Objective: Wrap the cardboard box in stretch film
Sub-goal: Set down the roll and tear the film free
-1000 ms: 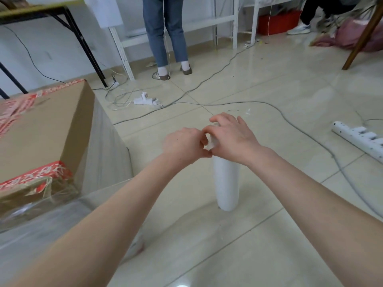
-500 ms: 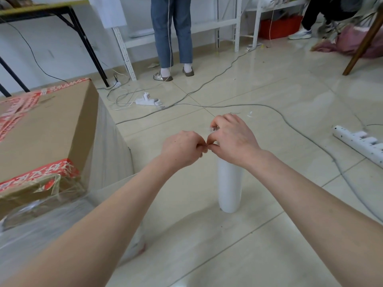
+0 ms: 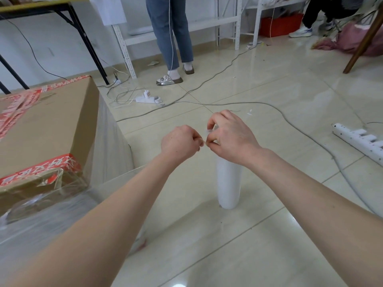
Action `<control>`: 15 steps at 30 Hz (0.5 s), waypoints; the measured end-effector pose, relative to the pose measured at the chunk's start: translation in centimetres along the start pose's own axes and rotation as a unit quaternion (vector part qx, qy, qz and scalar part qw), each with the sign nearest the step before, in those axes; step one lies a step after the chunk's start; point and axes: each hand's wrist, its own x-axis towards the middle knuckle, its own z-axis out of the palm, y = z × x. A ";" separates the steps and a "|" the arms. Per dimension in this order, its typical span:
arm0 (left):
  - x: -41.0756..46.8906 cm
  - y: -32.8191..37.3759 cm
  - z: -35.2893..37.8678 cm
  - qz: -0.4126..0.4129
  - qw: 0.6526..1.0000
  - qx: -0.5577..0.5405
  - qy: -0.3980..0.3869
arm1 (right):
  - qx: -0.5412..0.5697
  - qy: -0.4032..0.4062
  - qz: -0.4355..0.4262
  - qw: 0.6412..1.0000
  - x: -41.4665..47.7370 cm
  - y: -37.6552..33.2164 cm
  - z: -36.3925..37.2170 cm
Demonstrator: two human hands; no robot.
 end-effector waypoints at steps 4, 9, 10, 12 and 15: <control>0.2 -0.1 0.3 -0.021 1.000 -0.018 0.006 | 0.011 -0.008 -0.003 1.000 -0.1 0.1 -0.1; 0.5 -0.6 0.3 -0.003 0.999 -0.045 -0.004 | 0.023 0.008 0.017 1.000 -0.4 0.2 0.3; 0.7 -0.8 0.2 0.014 0.998 -0.059 -0.021 | 0.021 0.010 0.023 0.999 -0.5 0.1 0.4; 0.7 -1.3 -0.2 0.035 0.993 -0.090 -0.064 | 0.021 0.014 0.030 0.999 -0.6 0.0 0.3; 0.7 -1.6 -0.9 0.048 0.983 -0.109 -0.139 | 0.012 -0.010 0.048 0.999 -0.5 -0.2 -0.2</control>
